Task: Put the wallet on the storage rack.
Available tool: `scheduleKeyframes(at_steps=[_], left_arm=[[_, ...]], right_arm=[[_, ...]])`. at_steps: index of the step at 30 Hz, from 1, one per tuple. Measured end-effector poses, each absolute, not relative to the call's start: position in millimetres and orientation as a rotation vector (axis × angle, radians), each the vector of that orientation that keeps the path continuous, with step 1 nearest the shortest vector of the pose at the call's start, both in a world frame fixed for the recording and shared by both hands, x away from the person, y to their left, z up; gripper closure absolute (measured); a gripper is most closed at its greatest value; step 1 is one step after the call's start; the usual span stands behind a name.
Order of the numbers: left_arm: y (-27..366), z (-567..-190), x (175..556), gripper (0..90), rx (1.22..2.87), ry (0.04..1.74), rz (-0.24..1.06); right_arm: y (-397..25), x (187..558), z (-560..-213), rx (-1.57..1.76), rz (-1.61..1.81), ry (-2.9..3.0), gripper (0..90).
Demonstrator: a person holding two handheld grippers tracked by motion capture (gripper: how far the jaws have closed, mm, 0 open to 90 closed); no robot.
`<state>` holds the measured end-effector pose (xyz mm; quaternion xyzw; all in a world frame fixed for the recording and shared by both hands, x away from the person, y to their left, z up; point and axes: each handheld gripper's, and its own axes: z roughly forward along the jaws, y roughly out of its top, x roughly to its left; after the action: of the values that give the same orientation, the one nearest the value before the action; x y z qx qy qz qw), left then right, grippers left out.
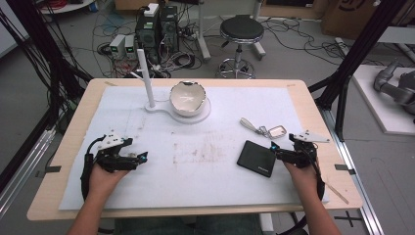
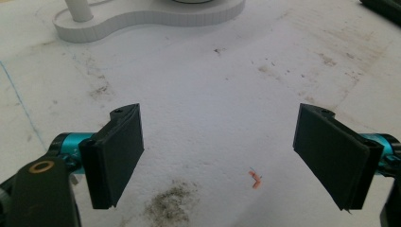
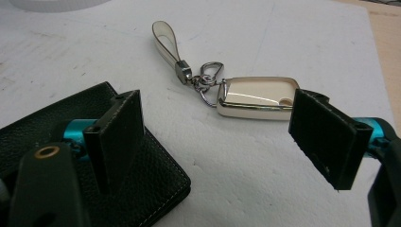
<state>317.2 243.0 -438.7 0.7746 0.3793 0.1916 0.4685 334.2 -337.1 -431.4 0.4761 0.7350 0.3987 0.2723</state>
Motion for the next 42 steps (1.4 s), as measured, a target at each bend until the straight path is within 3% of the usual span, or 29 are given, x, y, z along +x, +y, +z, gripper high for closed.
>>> scheduleKeyframes(at_steps=[23,42], left_arm=[[220.7,-431.8,317.4,16.9,1.926,0.854,0.447],[132.2,-419.7,347.9,16.9,1.934,0.761,0.35]], right_arm=[[-350.6,329.4,-429.1,1.321,1.061,1.933,19.2],[-370.4,315.3,-431.7,1.36,1.055,1.905,19.2]])
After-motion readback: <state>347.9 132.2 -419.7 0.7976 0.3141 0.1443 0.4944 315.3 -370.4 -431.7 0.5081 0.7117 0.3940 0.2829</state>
